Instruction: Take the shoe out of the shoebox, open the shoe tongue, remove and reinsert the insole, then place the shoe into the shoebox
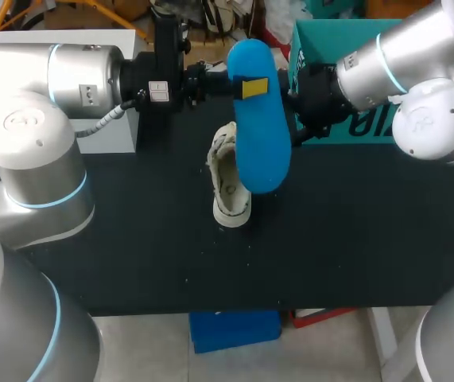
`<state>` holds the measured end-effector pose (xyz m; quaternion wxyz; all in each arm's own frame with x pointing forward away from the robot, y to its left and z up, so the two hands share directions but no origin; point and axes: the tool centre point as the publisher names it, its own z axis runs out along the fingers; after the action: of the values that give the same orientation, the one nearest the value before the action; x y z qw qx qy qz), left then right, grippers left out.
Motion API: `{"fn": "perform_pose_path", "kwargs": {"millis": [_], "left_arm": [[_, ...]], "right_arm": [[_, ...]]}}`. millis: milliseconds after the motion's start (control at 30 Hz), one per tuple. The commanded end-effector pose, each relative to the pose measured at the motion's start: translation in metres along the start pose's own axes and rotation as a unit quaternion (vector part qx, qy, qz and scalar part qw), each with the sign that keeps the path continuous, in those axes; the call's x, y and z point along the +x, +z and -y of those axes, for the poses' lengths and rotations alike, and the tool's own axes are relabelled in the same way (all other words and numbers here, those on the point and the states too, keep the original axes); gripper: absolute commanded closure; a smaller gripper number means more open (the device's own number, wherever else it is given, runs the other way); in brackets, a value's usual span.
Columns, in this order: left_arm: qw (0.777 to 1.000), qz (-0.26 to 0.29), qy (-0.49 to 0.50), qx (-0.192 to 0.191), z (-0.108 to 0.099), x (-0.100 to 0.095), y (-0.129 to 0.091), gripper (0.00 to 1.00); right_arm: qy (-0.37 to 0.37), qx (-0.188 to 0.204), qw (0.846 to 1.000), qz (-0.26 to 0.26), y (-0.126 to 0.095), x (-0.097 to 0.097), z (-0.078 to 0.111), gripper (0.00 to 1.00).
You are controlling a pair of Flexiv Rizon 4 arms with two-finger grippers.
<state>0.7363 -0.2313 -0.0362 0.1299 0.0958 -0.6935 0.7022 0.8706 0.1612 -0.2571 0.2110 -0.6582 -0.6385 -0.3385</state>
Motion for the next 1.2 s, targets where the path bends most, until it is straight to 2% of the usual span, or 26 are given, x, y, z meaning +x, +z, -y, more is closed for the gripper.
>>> {"fn": "perform_pose_path", "kwargs": {"millis": [33,267,367,833,1200], "left_arm": [[1.000,0.002,0.001,0.001,-0.001,0.000,0.002,1.00],[1.000,0.002,0.001,0.001,-0.001,0.000,0.002,1.00],[1.000,0.002,0.001,0.001,-0.001,0.000,0.002,1.00],[1.000,0.002,0.001,0.001,-0.001,0.000,0.002,1.00],[1.000,0.002,0.001,0.001,-0.001,0.000,0.002,1.00]], "right_arm": [[0.007,-0.020,0.998,-0.055,-0.005,-0.013,0.009,0.00],[0.019,-0.035,0.994,-0.100,-0.008,-0.013,0.010,0.00],[0.036,-0.042,0.987,-0.148,-0.007,-0.013,0.011,0.00],[0.061,-0.047,0.971,-0.225,0.005,-0.009,0.012,0.00],[0.071,-0.062,0.955,-0.282,0.002,-0.004,0.005,0.00]]}}
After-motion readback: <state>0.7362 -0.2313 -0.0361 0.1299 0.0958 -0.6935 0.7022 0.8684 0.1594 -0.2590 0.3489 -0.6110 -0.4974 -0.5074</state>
